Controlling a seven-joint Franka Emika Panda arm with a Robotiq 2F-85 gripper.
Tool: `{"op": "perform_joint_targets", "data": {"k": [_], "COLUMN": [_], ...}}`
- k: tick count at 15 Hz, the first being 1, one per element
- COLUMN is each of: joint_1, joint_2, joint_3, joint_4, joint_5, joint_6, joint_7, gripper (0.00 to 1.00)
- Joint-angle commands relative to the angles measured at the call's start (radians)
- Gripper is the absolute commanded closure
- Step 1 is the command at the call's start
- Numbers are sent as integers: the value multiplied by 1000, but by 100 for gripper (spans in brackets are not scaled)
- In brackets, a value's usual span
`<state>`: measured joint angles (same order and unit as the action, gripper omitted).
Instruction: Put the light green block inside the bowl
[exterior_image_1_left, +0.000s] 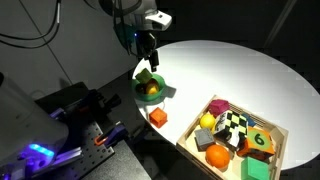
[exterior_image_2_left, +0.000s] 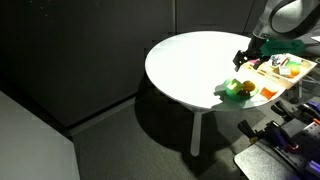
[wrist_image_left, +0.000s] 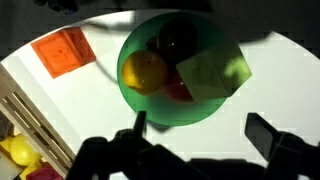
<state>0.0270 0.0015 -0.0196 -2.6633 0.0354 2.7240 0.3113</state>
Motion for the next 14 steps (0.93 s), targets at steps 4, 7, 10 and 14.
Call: {"op": "perform_joint_targets", "data": {"k": [4, 7, 10, 14], "joint_1": [-38, -49, -55, -58], "joint_2": [-140, -185, -224, -278], "joint_3": [17, 29, 39, 49], "joint_4": [-9, -3, 6, 6], "joint_5": [-172, -186, -187, -187], "joint_6": [-201, -308, -404, -489], "joint_7": [163, 148, 135, 112], "gripper": [0, 0, 0, 0]}}
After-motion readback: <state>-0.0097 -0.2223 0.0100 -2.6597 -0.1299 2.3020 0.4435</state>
